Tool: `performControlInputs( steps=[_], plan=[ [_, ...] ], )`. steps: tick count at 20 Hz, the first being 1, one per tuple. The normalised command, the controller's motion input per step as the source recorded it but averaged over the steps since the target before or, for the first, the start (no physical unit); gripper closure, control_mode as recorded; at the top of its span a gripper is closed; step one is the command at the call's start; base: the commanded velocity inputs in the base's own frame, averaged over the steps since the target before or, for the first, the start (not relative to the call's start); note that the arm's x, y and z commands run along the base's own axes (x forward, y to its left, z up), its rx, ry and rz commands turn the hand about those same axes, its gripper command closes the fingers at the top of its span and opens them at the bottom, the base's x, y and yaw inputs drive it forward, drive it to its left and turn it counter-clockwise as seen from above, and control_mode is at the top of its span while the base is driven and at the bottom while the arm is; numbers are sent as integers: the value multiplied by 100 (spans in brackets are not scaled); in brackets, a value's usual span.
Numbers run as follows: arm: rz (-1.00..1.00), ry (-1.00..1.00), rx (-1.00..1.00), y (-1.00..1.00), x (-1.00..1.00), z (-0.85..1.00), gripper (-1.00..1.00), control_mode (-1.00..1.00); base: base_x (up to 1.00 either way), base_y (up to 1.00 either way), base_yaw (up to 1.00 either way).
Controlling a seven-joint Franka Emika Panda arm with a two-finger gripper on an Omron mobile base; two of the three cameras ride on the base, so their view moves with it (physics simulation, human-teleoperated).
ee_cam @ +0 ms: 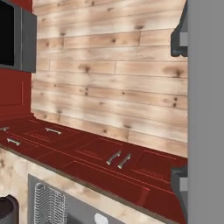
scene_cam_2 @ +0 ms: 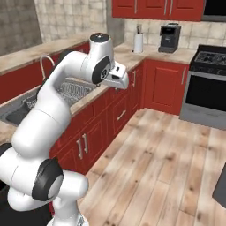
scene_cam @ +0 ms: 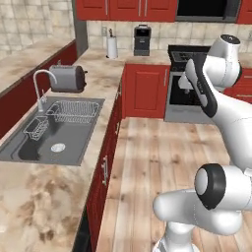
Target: Pick up each banana from the fridge and place one banana on each plate on the dining counter.
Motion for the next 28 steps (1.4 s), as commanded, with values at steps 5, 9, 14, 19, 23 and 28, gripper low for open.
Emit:
performControlInputs(
  steps=[5, 9, 14, 19, 23, 28],
  plan=[
    [0, 0, 0, 0, 0, 0, -100, 100, 100, -13, -30],
    [0, 0, 0, 0, 0, 0, -100, 100, 100, 0, -47],
    [0, 0, 0, 0, 0, 0, -100, 100, 100, 0, -53],
    [0, 0, 0, 0, 0, 0, -100, 100, 100, -1, -55],
    [0, 0, 0, 0, 0, 0, -100, 100, 99, -2, -57],
    [0, 0, 0, 0, 0, 0, -100, 100, 97, -5, -58]
  ],
)
